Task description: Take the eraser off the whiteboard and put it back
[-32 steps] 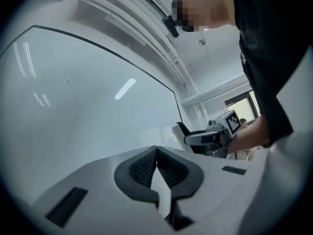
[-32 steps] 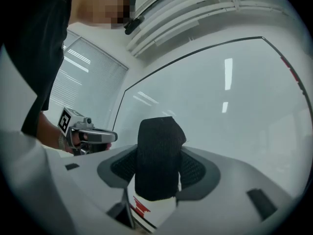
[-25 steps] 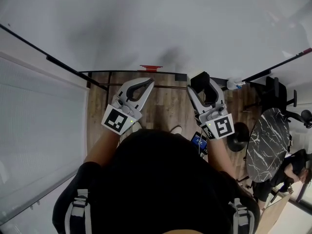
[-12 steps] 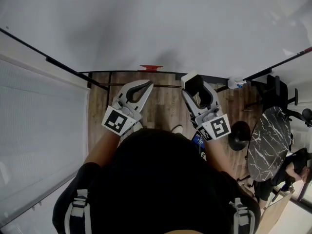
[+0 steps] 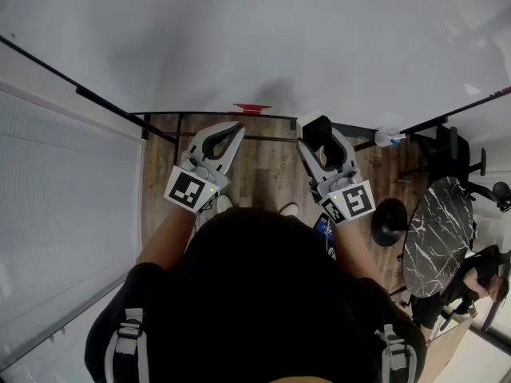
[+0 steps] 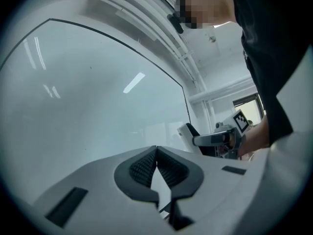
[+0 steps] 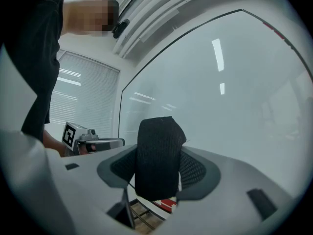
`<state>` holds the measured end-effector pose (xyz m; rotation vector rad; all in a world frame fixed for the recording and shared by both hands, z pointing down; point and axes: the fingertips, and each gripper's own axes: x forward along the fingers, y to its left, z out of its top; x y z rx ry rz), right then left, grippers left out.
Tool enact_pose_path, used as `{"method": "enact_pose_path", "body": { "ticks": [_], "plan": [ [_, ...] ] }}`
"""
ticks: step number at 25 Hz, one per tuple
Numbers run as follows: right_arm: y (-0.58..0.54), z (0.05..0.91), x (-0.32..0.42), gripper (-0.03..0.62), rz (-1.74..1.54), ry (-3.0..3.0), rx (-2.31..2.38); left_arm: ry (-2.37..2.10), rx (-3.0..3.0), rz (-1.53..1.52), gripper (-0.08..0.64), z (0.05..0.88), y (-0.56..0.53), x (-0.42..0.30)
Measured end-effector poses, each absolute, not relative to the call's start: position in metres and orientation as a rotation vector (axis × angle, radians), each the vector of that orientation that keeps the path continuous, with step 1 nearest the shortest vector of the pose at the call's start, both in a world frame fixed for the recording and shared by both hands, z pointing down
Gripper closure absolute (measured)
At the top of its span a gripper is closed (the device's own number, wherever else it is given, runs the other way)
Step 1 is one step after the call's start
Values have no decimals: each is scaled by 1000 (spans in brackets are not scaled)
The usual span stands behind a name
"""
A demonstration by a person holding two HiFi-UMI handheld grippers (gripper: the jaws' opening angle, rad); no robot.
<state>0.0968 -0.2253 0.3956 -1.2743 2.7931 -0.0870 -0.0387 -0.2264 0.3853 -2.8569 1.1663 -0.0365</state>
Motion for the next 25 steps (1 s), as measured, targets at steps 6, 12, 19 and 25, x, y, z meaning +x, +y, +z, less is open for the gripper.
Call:
{"method": "enact_pose_path", "body": {
  "ticks": [6,12,19,25],
  "plan": [
    [-247,422,84,353,-174,2713,-1379,1216,-2807,17,557,394,-242,-56],
    [-269,460,36,353,-161,2739,-1468,1236,-2770,46,557,407,-258,-78],
    [-284,499,1,353,-13,2830,-1595,1233,-2782,-4,557,432,-265,-99],
    [-299,525,-15,352,70,2895,-1679,1218,-2788,-19,557,440,-269,-120]
  ]
}}
